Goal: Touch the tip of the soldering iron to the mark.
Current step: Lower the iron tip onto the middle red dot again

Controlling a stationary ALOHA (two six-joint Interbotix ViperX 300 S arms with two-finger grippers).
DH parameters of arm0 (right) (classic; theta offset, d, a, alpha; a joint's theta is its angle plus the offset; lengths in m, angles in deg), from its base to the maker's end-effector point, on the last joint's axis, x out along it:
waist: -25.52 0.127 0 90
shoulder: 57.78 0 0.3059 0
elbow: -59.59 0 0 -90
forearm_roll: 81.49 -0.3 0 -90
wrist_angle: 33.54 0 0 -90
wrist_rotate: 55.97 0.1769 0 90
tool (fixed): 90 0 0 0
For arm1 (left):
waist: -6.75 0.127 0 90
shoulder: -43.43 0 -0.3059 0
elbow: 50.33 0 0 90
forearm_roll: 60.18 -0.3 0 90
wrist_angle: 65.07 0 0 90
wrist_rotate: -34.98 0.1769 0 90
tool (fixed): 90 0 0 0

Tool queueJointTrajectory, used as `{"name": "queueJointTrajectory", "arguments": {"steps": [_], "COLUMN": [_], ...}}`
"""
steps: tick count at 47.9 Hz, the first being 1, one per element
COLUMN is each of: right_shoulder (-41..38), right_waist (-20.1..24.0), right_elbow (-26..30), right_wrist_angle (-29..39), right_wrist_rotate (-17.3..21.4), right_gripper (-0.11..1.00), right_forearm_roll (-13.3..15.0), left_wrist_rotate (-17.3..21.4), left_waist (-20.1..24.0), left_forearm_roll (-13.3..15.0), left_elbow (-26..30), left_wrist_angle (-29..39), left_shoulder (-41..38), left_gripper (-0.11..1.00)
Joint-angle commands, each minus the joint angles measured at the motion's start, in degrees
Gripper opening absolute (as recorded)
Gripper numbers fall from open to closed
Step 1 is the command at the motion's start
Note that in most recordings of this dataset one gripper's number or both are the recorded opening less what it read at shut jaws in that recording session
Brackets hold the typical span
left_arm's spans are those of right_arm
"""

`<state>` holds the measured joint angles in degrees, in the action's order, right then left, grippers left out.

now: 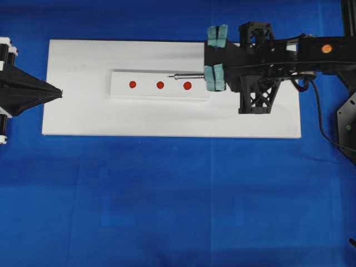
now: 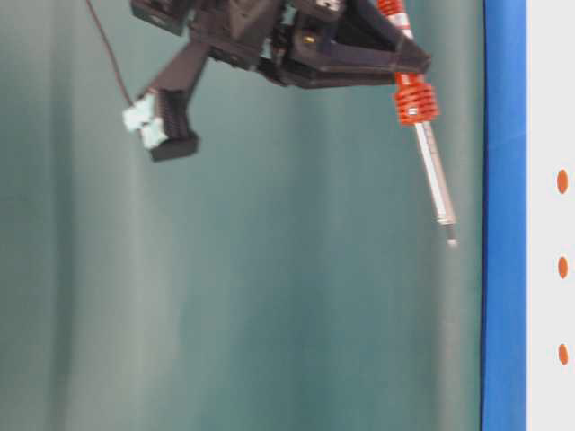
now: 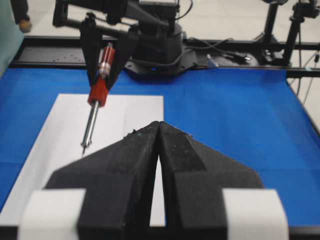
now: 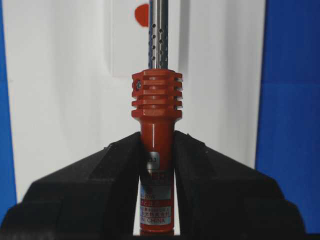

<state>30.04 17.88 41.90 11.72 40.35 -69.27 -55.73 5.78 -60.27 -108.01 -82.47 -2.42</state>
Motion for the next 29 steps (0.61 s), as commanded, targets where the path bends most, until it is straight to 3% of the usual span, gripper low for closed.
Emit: {"name": "queueJointTrajectory", "arguments": {"steps": [1, 29], "right_shoulder": [-1.1, -9.1], "right_waist": [-0.3, -2.0], "right_elbow": [1.8, 3.4], "right_wrist_angle": [-0.4, -4.0], "right_wrist_rotate": [0.1, -0.3], "right_gripper": [0.06, 0.06], "right_forearm_roll": [-0.1, -0.1], "left_wrist_rotate": [-0.1, -0.1], "left_waist": [-0.1, -0.1], "left_forearm_roll": [0.0, -0.1], "left_elbow": [0.5, 0.4], "left_wrist_angle": [-0.5, -0.2], "left_shoulder": [-0.5, -0.5], "left_gripper": [0.00, 0.00]}}
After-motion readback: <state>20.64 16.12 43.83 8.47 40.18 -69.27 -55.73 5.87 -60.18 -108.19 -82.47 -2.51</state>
